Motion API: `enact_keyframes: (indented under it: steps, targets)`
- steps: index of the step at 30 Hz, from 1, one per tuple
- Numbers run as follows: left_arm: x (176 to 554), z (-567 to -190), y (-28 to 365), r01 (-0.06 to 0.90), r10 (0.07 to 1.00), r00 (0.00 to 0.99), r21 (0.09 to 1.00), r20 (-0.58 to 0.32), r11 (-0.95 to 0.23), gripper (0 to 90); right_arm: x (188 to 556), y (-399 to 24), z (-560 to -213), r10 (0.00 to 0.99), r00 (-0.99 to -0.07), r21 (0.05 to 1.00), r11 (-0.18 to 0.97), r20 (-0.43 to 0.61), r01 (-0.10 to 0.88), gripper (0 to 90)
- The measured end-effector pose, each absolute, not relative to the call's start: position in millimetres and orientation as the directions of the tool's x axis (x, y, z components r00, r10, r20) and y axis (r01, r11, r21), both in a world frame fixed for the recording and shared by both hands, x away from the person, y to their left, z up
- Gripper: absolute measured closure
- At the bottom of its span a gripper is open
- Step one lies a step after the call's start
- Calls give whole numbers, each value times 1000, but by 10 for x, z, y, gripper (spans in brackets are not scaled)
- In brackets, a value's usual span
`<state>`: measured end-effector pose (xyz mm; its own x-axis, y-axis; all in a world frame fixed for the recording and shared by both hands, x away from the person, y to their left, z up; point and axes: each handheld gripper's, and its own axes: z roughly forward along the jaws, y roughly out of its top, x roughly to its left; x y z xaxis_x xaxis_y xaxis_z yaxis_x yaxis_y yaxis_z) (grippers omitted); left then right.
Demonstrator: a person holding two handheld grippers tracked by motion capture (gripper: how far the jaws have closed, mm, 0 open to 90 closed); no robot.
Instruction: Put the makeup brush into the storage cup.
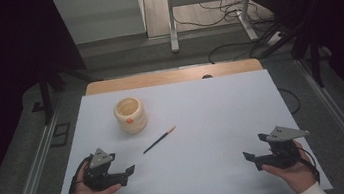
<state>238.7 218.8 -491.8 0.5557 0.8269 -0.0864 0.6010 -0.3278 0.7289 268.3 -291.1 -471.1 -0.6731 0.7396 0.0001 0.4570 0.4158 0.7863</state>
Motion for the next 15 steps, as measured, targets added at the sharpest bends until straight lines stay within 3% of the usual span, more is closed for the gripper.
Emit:
enact_keyframes:
  steps: [15]
  targets:
    - [2499,-4823,2116,608,812,578,707,-84,-360,188,2689,-2905,-4723,739,-674,782,420,-1,460,157]
